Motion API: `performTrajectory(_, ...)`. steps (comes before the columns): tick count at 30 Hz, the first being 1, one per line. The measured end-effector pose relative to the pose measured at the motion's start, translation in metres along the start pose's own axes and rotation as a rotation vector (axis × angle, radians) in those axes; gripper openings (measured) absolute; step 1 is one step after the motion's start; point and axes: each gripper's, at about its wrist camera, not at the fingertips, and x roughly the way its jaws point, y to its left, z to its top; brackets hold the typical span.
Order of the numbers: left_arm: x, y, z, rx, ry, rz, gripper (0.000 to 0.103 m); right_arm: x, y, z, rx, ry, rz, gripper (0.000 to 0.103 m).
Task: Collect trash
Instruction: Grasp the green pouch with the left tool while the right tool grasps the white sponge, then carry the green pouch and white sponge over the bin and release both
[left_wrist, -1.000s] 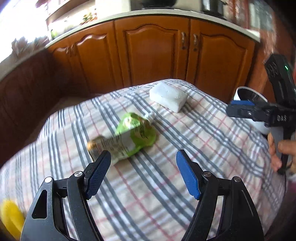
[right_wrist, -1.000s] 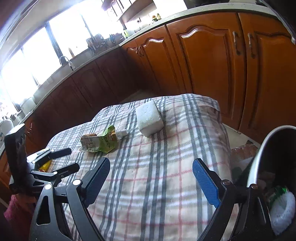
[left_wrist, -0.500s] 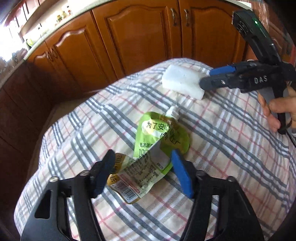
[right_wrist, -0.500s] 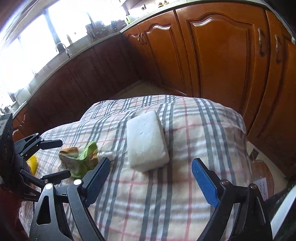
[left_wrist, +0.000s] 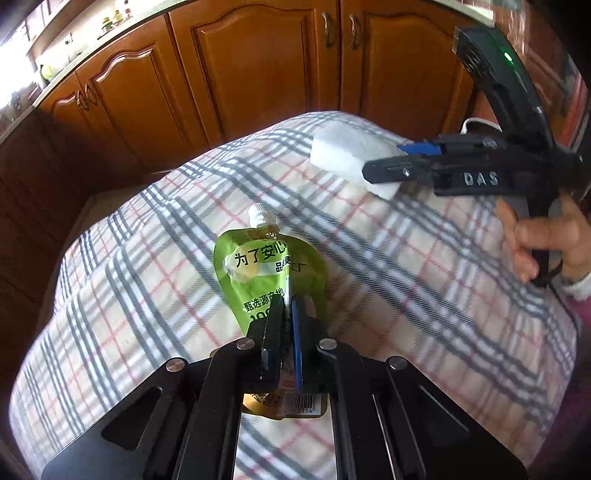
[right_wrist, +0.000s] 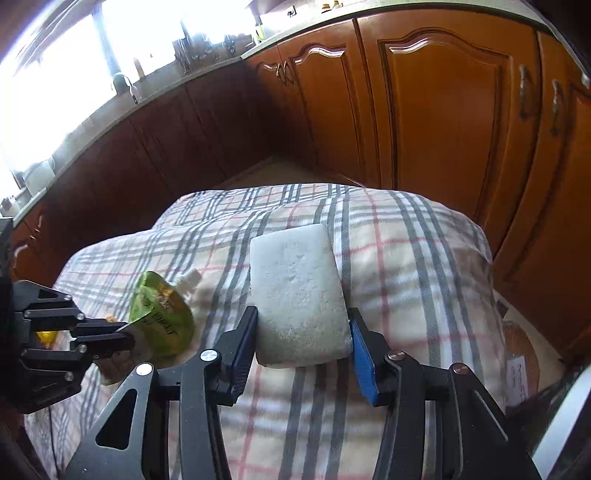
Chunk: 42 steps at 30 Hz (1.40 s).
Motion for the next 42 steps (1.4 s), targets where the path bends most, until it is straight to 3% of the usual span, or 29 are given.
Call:
performTrajectory(9,-0.032,-0.048,-0.008,-0.234,-0.111,-0.107,0.003,-0.074,-0.015,-0.048,0.099,-0.068,0.038,0.048)
performTrajectory(18,-0.04,-0.116,-0.016,-0.327,-0.181,-0.193,0.003,-0.142,-0.034,-0.082,0.165,-0.157,-0.024,0.048)
performTrajectory(29,-0.041,-0.175,-0.009,-0.327,-0.191,-0.223,0.003,-0.189,-0.062,-0.119,0.227,-0.217,-0.112,0.048)
performTrajectory(42,-0.043,-0.214,0.004,-0.26,-0.195,-0.187,0.003,-0.216,-0.089,-0.141,0.285,-0.271,-0.165,0.048)
